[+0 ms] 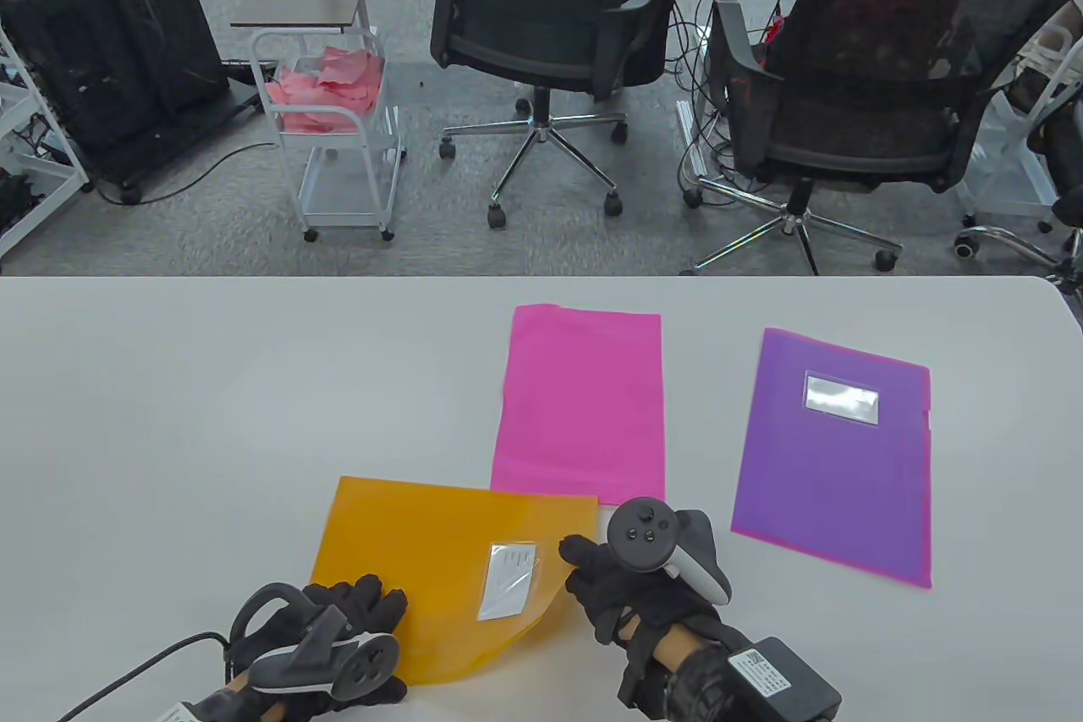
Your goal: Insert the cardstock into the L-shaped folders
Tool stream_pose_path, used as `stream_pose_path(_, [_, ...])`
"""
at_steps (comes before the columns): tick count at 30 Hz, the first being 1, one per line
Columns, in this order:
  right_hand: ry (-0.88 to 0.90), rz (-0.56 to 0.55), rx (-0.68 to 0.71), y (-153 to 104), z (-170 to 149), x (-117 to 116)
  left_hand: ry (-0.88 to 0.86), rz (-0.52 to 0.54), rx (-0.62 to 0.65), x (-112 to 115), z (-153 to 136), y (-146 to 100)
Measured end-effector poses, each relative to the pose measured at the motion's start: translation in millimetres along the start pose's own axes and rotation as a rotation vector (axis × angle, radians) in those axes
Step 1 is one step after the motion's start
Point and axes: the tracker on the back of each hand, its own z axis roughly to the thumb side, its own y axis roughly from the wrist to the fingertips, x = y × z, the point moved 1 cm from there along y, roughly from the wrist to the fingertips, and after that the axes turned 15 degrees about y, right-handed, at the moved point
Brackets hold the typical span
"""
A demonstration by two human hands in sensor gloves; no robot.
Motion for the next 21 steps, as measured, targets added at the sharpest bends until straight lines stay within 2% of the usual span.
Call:
stream_pose_path(4, [0.018, 0.008, -0.011, 1, -3, 2, -0.044, -0.009, 0.014, 0, -3, 0])
stream_pose_path(7, [0.005, 0.026, -0.010, 1, -2, 0, -0.080, -0.013, -0.025, 0, -4, 1])
stream_pose_path(10, [-0.032, 0.102, 0.004, 2, 1, -3, -0.004, 0.001, -0.049, 0, -4, 2])
stream_pose_path(12, [-0.126, 0.149, 0.002, 2, 4, -1, -0.062, -0.012, -0.066, 1, -7, 2])
stream_pose_path(14, [-0.237, 0.105, -0.010, 1, 6, 6, -0.117, -0.049, -0.074, 0, -13, 3])
stream_pose_path(16, [-0.334, 0.002, -0.017, 0, 7, 18, -0.151, -0.081, -0.074, 0, -17, 3])
stream_pose_path(19, [-0.362, -0.154, -0.059, 8, 3, 36, -0.216, -0.131, -0.080, 2, -25, 2])
stream_pose_path(21, [-0.392, -0.166, -0.141, 20, -3, 42, -0.244, -0.147, -0.082, 3, -29, 1])
